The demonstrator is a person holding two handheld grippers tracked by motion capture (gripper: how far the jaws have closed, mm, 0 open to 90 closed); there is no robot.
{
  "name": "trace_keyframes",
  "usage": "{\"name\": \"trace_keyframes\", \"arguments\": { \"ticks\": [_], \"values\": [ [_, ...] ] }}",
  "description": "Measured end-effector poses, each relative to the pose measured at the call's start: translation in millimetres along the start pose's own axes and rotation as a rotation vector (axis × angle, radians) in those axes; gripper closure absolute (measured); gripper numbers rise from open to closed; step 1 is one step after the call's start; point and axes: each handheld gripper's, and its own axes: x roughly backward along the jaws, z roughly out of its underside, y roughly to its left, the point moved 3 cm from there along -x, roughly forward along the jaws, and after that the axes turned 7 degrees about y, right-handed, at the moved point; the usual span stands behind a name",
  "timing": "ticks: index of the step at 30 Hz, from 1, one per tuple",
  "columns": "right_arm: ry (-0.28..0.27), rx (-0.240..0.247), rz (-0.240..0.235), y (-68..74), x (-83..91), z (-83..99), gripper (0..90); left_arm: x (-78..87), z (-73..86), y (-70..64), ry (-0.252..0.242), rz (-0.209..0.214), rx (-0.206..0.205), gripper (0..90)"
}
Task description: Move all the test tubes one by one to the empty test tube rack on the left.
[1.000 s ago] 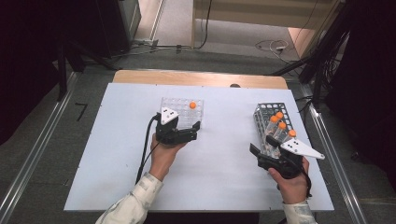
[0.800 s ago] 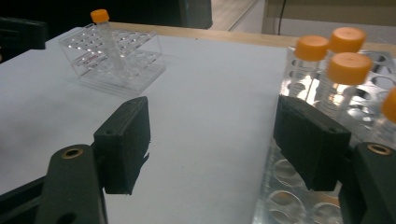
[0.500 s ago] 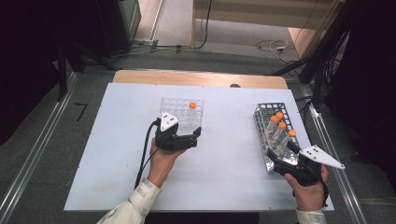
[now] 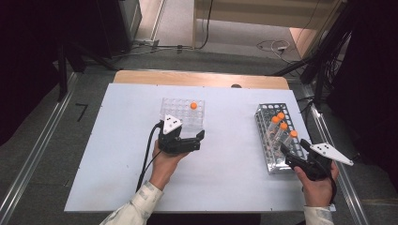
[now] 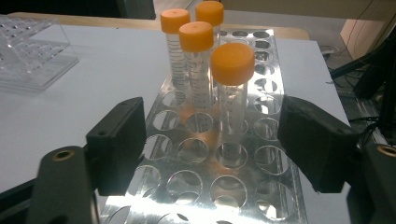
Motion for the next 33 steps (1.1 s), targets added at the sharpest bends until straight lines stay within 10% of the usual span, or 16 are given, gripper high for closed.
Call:
{"name": "trace_keyframes", "arguments": {
  "ticks": [33],
  "values": [
    [0.057,0.064,0.051,-9.8,-25.5,-6.4,71.6,-0.2,3.0,0.0,0.018,0.008,0.004,10.8]
  ]
}}
